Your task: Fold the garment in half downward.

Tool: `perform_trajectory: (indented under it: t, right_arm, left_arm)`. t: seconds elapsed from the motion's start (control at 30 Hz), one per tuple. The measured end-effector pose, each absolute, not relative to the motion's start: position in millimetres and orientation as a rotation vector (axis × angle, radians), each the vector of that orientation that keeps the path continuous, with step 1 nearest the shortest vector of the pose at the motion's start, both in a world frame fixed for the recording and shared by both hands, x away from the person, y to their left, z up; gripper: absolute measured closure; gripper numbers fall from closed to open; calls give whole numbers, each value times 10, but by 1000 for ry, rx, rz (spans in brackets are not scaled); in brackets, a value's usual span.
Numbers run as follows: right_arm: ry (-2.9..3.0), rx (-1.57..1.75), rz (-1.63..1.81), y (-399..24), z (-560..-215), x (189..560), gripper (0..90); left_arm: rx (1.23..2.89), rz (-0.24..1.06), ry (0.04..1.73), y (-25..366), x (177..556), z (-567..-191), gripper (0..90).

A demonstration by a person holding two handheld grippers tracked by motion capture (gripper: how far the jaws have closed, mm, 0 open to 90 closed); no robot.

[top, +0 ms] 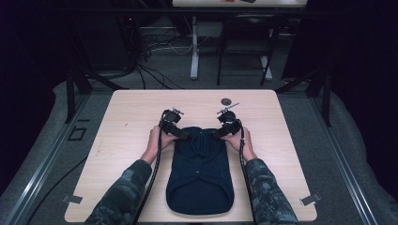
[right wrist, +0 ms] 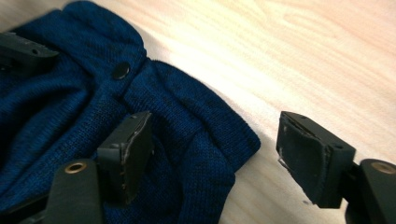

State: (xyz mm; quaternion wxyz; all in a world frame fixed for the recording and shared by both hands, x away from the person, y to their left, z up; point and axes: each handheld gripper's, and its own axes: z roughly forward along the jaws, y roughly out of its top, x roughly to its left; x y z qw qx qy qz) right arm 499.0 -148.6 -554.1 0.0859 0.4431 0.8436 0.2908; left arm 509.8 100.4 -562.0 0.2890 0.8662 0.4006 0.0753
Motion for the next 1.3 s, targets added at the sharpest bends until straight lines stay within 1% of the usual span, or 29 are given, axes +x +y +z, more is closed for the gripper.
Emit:
perform_trajectory:
  t: [0.07,0.23,0.37,0.5,0.57,0.6,0.77,1.0,1.1,1.3]
  right_arm:
    - [2523,1324,856,-1453,-5569,4998,311]
    - [2539,1350,856,-1435,-5627,5003,373]
    - [2561,1308,830,-1424,-5615,4983,451]
    - [2582,1273,826,-1424,-5609,4964,528]
    - [2572,1277,861,-1408,-5621,4943,588]
    - [2572,1277,861,-1408,-5621,4943,588]
    - [2564,1277,886,-1408,-5631,4915,638]
    - [2542,1240,920,-1422,-5656,4863,692]
    - [2522,1218,907,-1404,-5655,4829,706]
    - [2479,1139,829,-1299,-5631,4766,734]
  left_arm:
    - [2319,187,1065,986,5098,-5641,132]
    - [2332,183,1052,968,5087,-5640,193]
    - [2319,190,1041,972,5067,-5653,235]
    - [2328,188,1023,952,5033,-5638,335]
    - [2329,190,1020,945,5027,-5635,385]
    - [2332,188,1016,943,5025,-5632,385]
    - [2327,182,1005,935,5006,-5628,472]
    - [2305,172,981,940,4957,-5638,617]
    - [2312,204,964,915,4920,-5630,677]
    - [2338,297,926,851,4850,-5609,722]
